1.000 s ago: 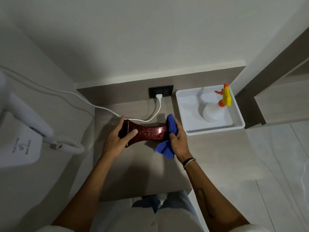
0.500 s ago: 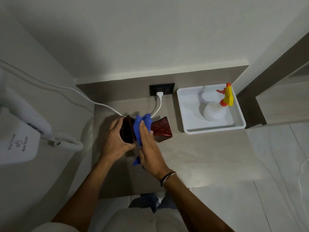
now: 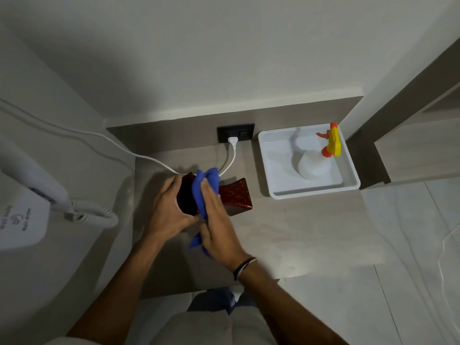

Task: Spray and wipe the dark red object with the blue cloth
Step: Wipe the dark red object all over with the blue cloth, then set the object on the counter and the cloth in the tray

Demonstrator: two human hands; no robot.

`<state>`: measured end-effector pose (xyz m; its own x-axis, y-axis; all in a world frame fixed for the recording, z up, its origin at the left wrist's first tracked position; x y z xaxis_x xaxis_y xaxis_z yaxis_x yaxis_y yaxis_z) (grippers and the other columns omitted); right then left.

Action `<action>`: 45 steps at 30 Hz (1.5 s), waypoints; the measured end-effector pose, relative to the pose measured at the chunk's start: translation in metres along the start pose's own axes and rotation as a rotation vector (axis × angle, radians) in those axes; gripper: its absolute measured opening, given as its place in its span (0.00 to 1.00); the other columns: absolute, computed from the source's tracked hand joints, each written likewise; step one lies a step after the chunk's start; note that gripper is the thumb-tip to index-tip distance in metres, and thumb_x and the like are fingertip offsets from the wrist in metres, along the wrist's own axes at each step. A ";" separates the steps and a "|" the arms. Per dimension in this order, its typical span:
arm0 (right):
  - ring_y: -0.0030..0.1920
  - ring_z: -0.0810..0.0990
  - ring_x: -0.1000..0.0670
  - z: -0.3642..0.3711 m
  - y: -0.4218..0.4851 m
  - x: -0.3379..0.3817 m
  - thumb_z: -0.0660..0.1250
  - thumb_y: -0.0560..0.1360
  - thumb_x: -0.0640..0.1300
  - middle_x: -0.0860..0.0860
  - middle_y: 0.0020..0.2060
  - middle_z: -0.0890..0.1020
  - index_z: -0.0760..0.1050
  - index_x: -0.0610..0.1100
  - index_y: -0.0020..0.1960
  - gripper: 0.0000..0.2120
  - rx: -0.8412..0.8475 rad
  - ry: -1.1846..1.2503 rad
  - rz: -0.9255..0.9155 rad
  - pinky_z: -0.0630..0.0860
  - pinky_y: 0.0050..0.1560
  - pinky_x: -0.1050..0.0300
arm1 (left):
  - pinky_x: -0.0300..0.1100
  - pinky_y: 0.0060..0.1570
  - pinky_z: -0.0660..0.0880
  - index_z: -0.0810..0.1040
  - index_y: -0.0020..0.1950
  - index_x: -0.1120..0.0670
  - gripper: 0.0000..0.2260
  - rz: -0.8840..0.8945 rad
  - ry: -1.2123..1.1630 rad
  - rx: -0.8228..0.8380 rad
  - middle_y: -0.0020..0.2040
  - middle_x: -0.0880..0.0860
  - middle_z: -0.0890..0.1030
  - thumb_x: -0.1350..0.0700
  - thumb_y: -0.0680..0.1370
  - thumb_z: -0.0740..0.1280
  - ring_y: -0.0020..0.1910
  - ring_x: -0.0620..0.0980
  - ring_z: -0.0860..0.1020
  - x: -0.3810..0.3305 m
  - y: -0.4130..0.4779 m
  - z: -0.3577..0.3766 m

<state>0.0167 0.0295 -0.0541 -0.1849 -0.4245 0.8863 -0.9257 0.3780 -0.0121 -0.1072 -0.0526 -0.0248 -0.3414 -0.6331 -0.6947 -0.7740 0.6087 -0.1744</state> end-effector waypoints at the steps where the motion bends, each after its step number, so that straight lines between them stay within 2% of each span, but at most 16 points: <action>1: 0.81 0.68 0.43 0.009 -0.004 0.008 0.57 0.79 0.34 0.50 0.88 0.50 0.44 0.54 0.88 0.43 0.012 0.040 -0.032 0.67 0.82 0.52 | 0.51 0.67 0.77 0.73 0.78 0.53 0.45 0.008 0.001 0.011 0.72 0.54 0.78 0.58 0.63 0.86 0.69 0.54 0.78 -0.002 -0.001 -0.001; 3: 0.87 0.56 0.46 0.010 -0.006 0.001 0.57 0.78 0.34 0.53 0.88 0.47 0.44 0.51 0.88 0.43 0.020 0.037 -0.026 0.54 0.88 0.51 | 0.48 0.67 0.75 0.73 0.78 0.53 0.46 -0.017 0.028 0.015 0.72 0.53 0.77 0.59 0.62 0.86 0.69 0.54 0.77 0.000 -0.004 -0.005; 5: 0.88 0.50 0.46 -0.005 -0.010 -0.027 0.61 0.79 0.32 0.51 0.88 0.47 0.46 0.46 0.88 0.42 0.029 -0.103 0.062 0.51 0.88 0.45 | 0.45 0.69 0.72 0.72 0.80 0.56 0.49 -0.064 0.073 0.009 0.74 0.55 0.75 0.62 0.60 0.86 0.71 0.56 0.75 0.002 -0.007 -0.008; 8: 0.86 0.57 0.38 -0.044 -0.017 -0.072 0.65 0.74 0.25 0.43 0.87 0.54 0.54 0.39 0.86 0.44 0.023 -0.248 0.205 0.60 0.85 0.38 | 0.47 0.72 0.72 0.71 0.80 0.53 0.50 -0.066 0.118 0.013 0.75 0.52 0.73 0.59 0.60 0.85 0.73 0.55 0.73 -0.002 -0.008 -0.012; 11: 0.78 0.73 0.39 -0.085 -0.023 -0.090 0.64 0.74 0.25 0.43 0.81 0.69 0.64 0.43 0.83 0.39 -0.102 -0.234 0.294 0.70 0.80 0.41 | 0.45 0.67 0.72 0.70 0.80 0.52 0.49 -0.036 0.240 -0.003 0.74 0.51 0.72 0.54 0.60 0.85 0.74 0.55 0.69 -0.016 -0.005 -0.016; 14: 0.57 0.82 0.48 -0.115 -0.028 -0.096 0.61 0.77 0.25 0.44 0.72 0.78 0.69 0.45 0.79 0.34 -0.246 -0.165 0.310 0.80 0.66 0.57 | 0.51 0.68 0.73 0.69 0.81 0.54 0.50 0.007 0.380 -0.026 0.76 0.53 0.72 0.49 0.61 0.84 0.74 0.56 0.68 -0.036 -0.001 -0.015; 16: 0.54 0.81 0.52 -0.127 -0.030 -0.097 0.61 0.78 0.25 0.44 0.72 0.79 0.69 0.45 0.79 0.33 -0.295 -0.117 0.293 0.75 0.61 0.70 | 0.54 0.71 0.73 0.67 0.82 0.56 0.51 0.035 0.440 -0.016 0.78 0.53 0.70 0.47 0.63 0.84 0.77 0.57 0.67 -0.049 0.002 -0.011; 17: 0.54 0.82 0.51 -0.133 -0.030 -0.097 0.61 0.78 0.25 0.44 0.72 0.79 0.70 0.44 0.79 0.32 -0.307 -0.099 0.288 0.74 0.62 0.71 | 0.54 0.72 0.73 0.66 0.82 0.56 0.51 0.045 0.465 -0.013 0.78 0.53 0.70 0.46 0.64 0.84 0.78 0.57 0.66 -0.053 0.003 -0.008; 22: 0.59 0.85 0.40 -0.154 -0.030 -0.099 0.60 0.79 0.25 0.43 0.75 0.77 0.67 0.43 0.81 0.32 -0.291 -0.101 0.285 0.81 0.67 0.42 | 0.53 0.71 0.74 0.66 0.81 0.55 0.51 0.057 0.558 -0.009 0.78 0.54 0.70 0.46 0.63 0.86 0.77 0.56 0.67 -0.069 0.009 0.010; 24: 0.55 0.85 0.42 -0.163 -0.029 -0.106 0.59 0.80 0.26 0.43 0.74 0.77 0.66 0.44 0.82 0.33 -0.258 -0.138 0.308 0.82 0.65 0.42 | 0.53 0.70 0.75 0.68 0.80 0.56 0.51 0.060 0.570 -0.018 0.76 0.55 0.71 0.47 0.62 0.86 0.76 0.57 0.68 -0.073 0.010 0.015; 27: 0.51 0.83 0.48 -0.177 -0.022 -0.114 0.59 0.80 0.27 0.45 0.73 0.78 0.65 0.46 0.82 0.32 -0.225 -0.183 0.326 0.81 0.61 0.52 | 0.53 0.68 0.76 0.69 0.79 0.56 0.51 0.067 0.597 -0.013 0.75 0.56 0.72 0.48 0.61 0.87 0.74 0.57 0.70 -0.074 0.010 0.023; 33: 0.71 0.79 0.39 -0.202 0.027 -0.115 0.60 0.79 0.27 0.43 0.76 0.75 0.66 0.44 0.81 0.32 -0.196 -0.289 0.294 0.74 0.77 0.39 | 0.57 0.71 0.77 0.67 0.80 0.56 0.52 0.051 0.601 0.014 0.76 0.57 0.70 0.48 0.61 0.87 0.75 0.58 0.68 -0.071 0.012 0.032; 36: 0.77 0.73 0.37 -0.201 0.066 -0.118 0.61 0.80 0.29 0.42 0.81 0.69 0.62 0.43 0.83 0.33 -0.075 -0.392 0.281 0.72 0.79 0.39 | 0.60 0.82 0.63 0.56 0.85 0.56 0.57 0.067 0.579 0.062 0.83 0.57 0.60 0.43 0.64 0.84 0.86 0.60 0.53 -0.066 0.014 0.045; 39: 0.87 0.51 0.38 -0.179 0.085 -0.142 0.60 0.86 0.40 0.42 0.87 0.51 0.50 0.39 0.87 0.32 0.219 -0.645 0.288 0.54 0.87 0.41 | 0.54 0.83 0.37 0.46 0.88 0.57 0.59 0.097 0.611 0.033 0.89 0.58 0.46 0.22 0.71 0.66 0.86 0.56 0.35 -0.061 0.012 0.054; 42: 0.88 0.43 0.38 -0.158 0.078 -0.165 0.51 0.89 0.47 0.39 0.87 0.45 0.41 0.36 0.86 0.32 0.434 -0.972 0.249 0.43 0.87 0.44 | 0.54 0.83 0.34 0.47 0.88 0.59 0.56 0.106 0.664 -0.037 0.88 0.59 0.44 0.18 0.75 0.47 0.87 0.58 0.37 -0.063 0.009 0.057; 45: 0.87 0.42 0.36 -0.152 0.074 -0.174 0.48 0.89 0.46 0.38 0.87 0.42 0.38 0.35 0.86 0.32 0.425 -1.040 0.264 0.42 0.87 0.43 | 0.55 0.84 0.39 0.48 0.88 0.59 0.49 0.136 0.681 -0.118 0.88 0.60 0.47 0.23 0.80 0.44 0.87 0.59 0.43 -0.066 0.010 0.059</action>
<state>0.0306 0.2558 -0.1387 -0.3895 -0.9207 0.0258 -0.8174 0.3326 -0.4703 -0.0611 0.0230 -0.0221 -0.6672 -0.7372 -0.1068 -0.7404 0.6720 -0.0133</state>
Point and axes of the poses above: each hand's wrist, its own y-axis towards the middle knuckle, its own z-axis out of the palm, x = y × z, the point moved 6 cm from there along y, towards the middle knuckle
